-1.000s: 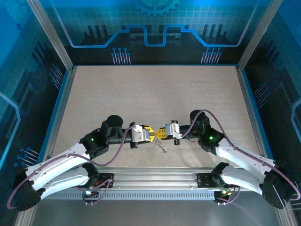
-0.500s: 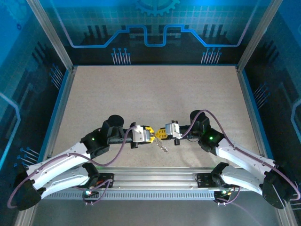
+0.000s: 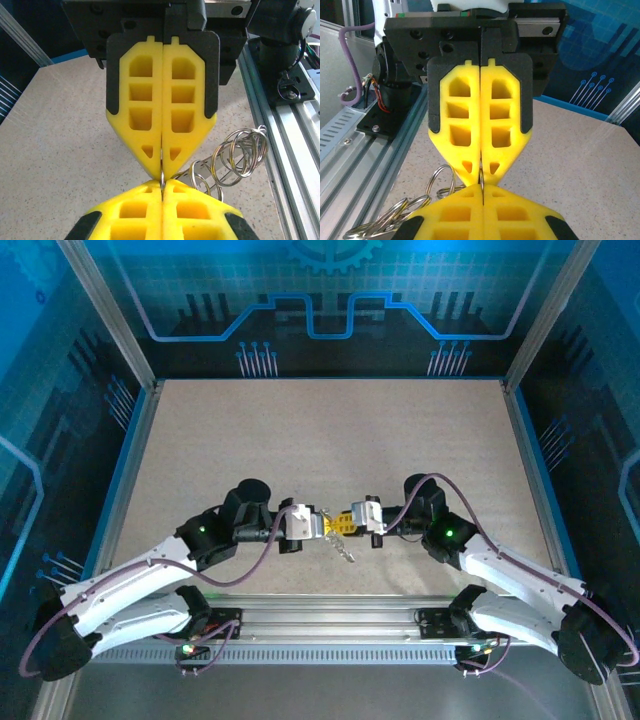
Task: Put the keys on the keyring
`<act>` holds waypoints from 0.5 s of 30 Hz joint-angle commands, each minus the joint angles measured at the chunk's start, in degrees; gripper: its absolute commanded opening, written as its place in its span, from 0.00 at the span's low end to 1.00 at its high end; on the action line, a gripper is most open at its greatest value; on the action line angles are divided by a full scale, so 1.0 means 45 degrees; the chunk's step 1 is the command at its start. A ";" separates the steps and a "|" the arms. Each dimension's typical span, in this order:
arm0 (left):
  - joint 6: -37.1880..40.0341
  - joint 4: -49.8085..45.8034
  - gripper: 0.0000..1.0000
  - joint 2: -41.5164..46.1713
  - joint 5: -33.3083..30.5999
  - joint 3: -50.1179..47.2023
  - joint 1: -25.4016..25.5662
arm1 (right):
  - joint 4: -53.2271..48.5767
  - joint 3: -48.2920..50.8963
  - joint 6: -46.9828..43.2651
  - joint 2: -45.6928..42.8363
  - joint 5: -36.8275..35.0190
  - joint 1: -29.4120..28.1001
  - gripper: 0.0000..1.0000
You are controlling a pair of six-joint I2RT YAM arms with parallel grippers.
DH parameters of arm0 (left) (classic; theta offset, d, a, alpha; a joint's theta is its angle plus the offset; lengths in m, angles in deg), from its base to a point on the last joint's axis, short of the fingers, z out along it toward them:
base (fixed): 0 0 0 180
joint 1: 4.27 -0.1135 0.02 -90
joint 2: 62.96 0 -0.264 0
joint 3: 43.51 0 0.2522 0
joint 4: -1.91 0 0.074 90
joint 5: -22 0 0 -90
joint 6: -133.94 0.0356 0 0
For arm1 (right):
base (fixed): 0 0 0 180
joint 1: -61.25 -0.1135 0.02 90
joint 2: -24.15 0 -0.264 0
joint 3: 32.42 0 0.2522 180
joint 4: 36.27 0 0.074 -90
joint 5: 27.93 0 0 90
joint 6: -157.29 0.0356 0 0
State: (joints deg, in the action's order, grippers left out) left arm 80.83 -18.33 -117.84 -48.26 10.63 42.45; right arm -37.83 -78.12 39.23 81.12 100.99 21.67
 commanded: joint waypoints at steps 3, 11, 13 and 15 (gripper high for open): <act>0.1177 -0.1924 0.00 -0.0108 -0.0227 0.1467 0.0009 | -0.3055 -0.1349 -0.1432 0.0019 -0.0119 0.0021 0.22; 0.2436 -0.5408 0.00 -0.1038 -0.0575 0.3616 0.0026 | -0.5967 -0.2756 -0.2960 0.0595 -0.0687 -0.0039 0.28; 0.2598 -0.5935 0.00 -0.1299 -0.0495 0.3992 0.0028 | -0.5903 -0.2842 -0.2921 0.0715 -0.0783 -0.0144 0.26; 0.2663 -0.6264 0.00 -0.1536 -0.0426 0.4280 0.0039 | -0.5695 -0.2828 -0.2790 0.0802 -0.0859 -0.0276 0.24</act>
State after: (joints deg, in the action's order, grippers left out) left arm 90.16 -41.08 -123.76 -50.42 26.92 42.51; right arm -60.45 -89.25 27.78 84.03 97.97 21.35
